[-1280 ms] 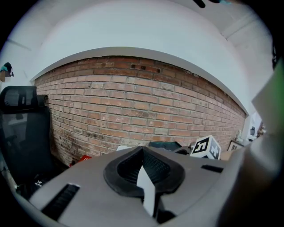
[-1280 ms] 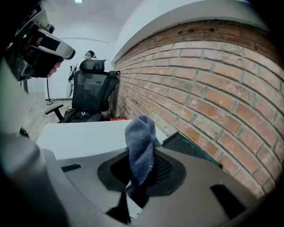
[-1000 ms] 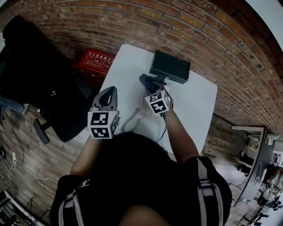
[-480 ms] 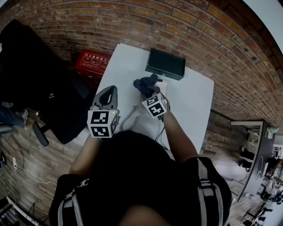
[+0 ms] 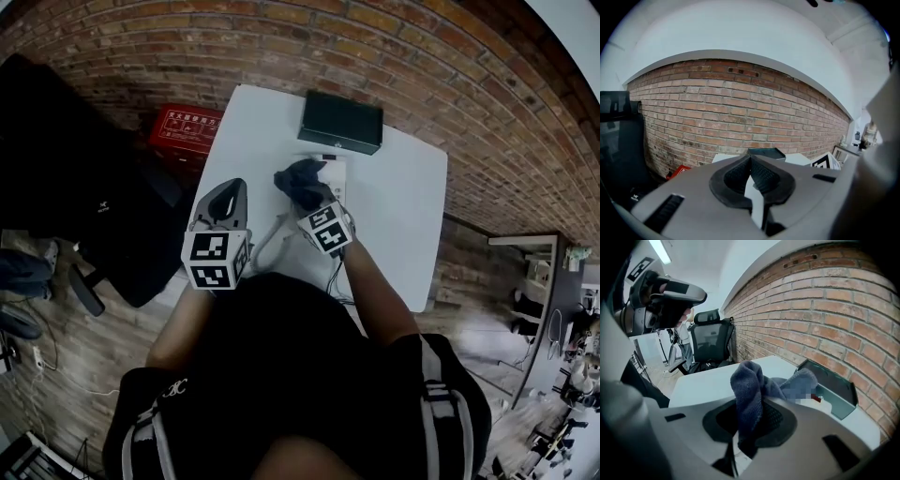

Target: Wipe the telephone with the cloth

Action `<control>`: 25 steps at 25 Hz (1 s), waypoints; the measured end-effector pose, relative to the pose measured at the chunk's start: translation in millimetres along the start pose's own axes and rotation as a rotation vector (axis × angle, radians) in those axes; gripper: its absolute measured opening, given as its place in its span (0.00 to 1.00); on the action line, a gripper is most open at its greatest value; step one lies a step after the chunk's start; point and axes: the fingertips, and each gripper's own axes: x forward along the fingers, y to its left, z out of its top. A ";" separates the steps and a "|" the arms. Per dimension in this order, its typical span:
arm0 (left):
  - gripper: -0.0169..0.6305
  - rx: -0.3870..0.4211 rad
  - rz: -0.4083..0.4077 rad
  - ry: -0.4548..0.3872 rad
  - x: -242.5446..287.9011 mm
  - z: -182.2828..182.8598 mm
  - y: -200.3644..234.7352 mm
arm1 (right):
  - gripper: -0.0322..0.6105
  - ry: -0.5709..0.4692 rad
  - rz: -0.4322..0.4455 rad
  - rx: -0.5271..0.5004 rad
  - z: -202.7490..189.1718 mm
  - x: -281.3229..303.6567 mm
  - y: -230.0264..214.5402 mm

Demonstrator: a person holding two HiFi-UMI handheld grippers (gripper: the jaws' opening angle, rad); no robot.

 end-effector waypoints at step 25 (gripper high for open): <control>0.02 0.022 -0.110 0.035 18.4 -6.5 -29.6 | 0.13 0.030 0.271 0.314 -59.9 -16.3 61.8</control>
